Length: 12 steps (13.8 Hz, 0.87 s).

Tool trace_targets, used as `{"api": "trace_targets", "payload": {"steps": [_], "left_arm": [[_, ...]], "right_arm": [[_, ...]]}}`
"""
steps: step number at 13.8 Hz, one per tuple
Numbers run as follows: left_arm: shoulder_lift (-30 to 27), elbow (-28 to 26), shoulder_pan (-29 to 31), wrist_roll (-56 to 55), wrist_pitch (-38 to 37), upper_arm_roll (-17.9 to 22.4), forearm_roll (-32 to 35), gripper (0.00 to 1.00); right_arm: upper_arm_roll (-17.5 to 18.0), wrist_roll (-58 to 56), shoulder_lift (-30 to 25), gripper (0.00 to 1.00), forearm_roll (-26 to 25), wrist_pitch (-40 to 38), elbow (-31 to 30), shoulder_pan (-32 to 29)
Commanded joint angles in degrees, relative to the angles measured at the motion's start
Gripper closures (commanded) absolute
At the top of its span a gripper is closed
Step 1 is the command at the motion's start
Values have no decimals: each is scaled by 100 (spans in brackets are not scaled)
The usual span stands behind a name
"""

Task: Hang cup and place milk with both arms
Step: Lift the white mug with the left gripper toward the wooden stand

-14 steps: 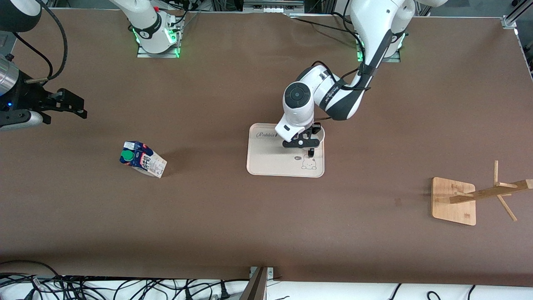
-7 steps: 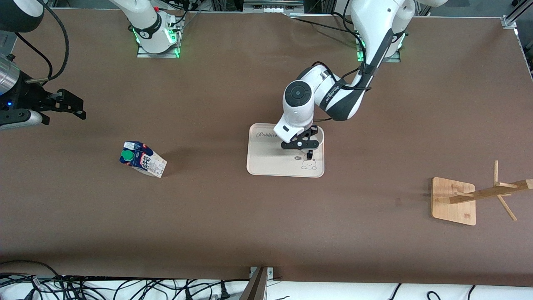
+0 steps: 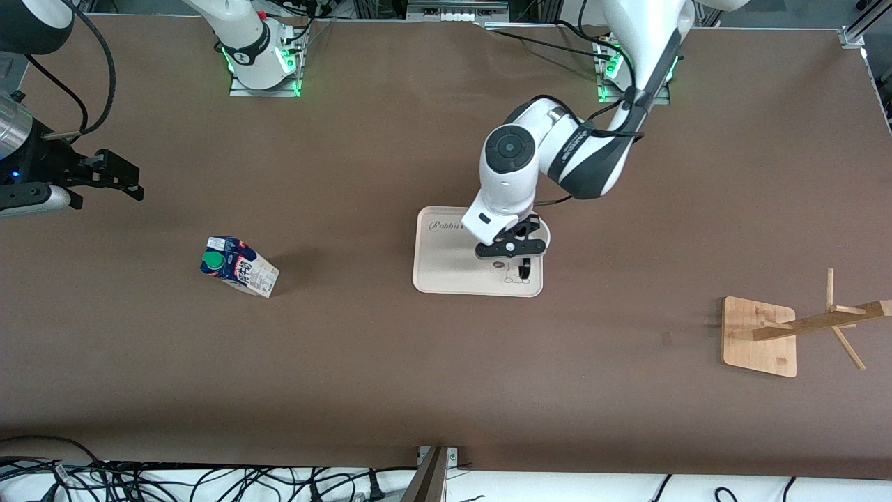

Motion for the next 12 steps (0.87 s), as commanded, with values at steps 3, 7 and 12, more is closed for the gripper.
{"api": "trace_targets", "payload": {"steps": [3, 7, 12], "left_arm": [[-320, 804, 927, 1301, -925, -49, 70, 100], [-830, 840, 1586, 2180, -1215, -75, -9, 100], [-1164, 840, 2456, 3191, -1769, -93, -517, 100]], "right_arm": [[52, 83, 35, 0, -76, -4, 90, -53], [52, 100, 26, 0, -76, -13, 90, -44], [52, 100, 35, 0, -76, -13, 90, -44]]}}
